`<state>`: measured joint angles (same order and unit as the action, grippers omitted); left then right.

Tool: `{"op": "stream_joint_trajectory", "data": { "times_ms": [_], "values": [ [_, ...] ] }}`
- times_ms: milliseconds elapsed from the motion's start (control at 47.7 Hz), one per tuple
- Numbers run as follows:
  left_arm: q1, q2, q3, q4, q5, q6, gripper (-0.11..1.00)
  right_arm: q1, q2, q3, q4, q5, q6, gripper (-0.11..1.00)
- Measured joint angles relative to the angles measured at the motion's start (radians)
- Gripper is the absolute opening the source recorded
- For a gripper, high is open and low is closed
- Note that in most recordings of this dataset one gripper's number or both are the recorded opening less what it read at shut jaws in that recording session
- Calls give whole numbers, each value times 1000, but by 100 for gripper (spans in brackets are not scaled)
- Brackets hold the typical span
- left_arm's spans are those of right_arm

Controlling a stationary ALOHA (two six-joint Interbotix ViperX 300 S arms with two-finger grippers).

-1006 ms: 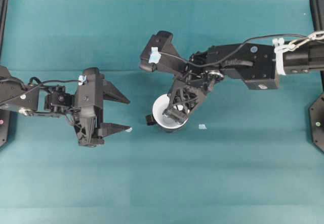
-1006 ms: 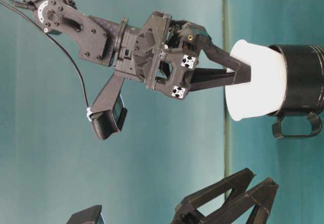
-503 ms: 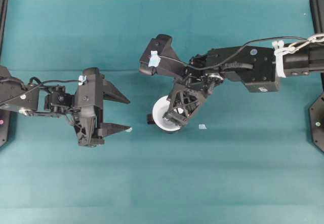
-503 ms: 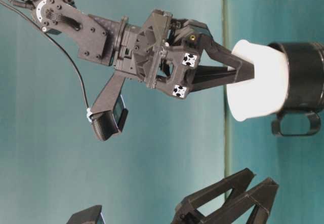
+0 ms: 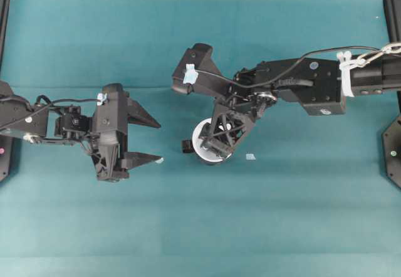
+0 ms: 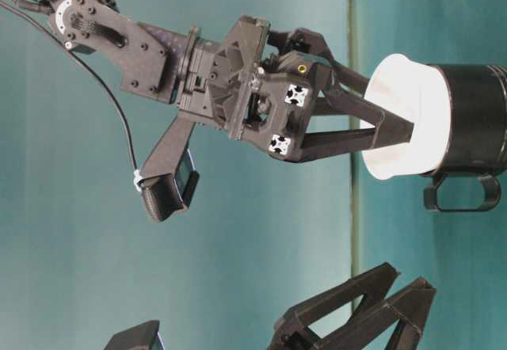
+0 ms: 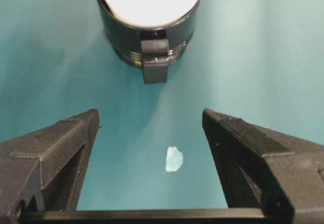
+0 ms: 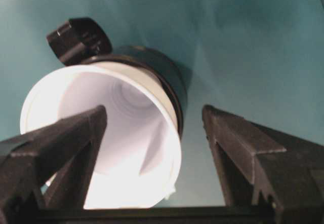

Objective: Put the paper cup into the moved cup holder.
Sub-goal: 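Lower the paper cup into the black holder with the right gripper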

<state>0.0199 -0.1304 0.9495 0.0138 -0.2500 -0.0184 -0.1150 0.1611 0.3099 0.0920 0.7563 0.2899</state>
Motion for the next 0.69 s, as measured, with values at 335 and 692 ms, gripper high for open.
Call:
{"op": "stream_joint_trajectory", "data": {
  "times_ms": [335,692],
  "values": [
    [0,0,0,0,0,0,85,3,-2,0,-6,-9,0,85],
    [-2,0,0,0,0,0,85,3,-61,21,-49,-11,0,85]
  ]
}}
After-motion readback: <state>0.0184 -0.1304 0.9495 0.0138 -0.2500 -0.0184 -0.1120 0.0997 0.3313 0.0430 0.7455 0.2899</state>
